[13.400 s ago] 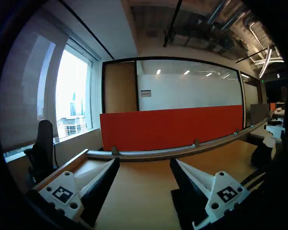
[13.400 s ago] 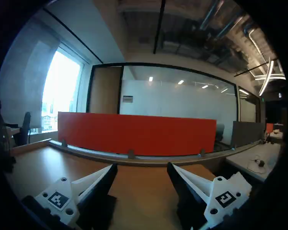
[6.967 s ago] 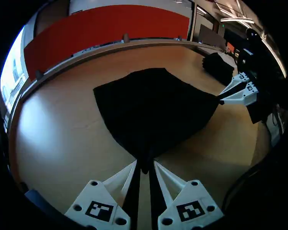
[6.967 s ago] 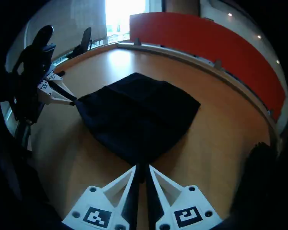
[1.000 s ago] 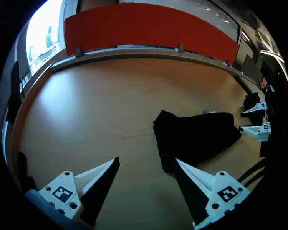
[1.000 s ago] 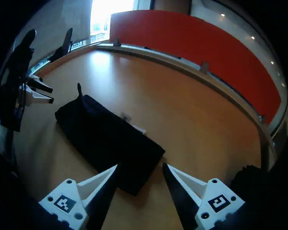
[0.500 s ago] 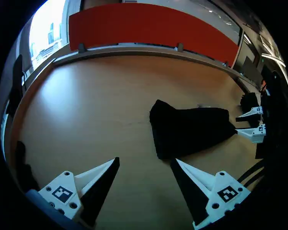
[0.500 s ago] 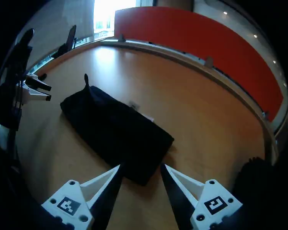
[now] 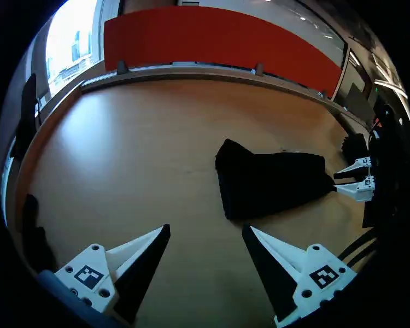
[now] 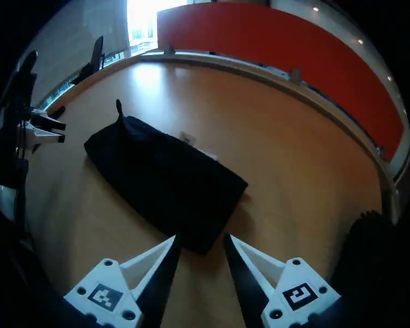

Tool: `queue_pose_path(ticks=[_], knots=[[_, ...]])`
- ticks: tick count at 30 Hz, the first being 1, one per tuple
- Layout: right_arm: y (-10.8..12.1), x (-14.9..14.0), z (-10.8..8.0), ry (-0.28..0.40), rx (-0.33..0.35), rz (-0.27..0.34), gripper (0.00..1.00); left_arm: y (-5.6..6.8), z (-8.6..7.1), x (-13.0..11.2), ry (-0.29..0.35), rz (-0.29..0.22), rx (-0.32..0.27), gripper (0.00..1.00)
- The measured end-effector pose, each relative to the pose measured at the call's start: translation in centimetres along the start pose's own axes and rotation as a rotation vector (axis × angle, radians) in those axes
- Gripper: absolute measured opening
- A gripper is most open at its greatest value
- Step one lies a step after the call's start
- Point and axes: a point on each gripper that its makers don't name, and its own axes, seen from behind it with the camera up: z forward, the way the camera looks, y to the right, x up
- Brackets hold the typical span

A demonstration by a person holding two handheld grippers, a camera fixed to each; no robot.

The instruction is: Fold towel

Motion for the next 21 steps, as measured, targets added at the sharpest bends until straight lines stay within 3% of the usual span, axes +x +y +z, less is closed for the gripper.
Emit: queue_pose_path(ticks=[8,16,21], knots=[[-0.39,-0.16,0.30,-0.012,0.023,0.016,0.45,0.17,-0.21,-0.30,-0.002,-0.003,0.000,0.98],[-0.34,-0.19,0.39,-0.016,0.027,0.031,0.44,0.15,-0.18,-0.49,-0.007,-0.004,-0.001,0.98],[-0.30,-0.16,0.43,-0.017,0.032,0.040,0.31,0.29,-0.12,-0.54,-0.009,0.000,-0.003,0.98]])
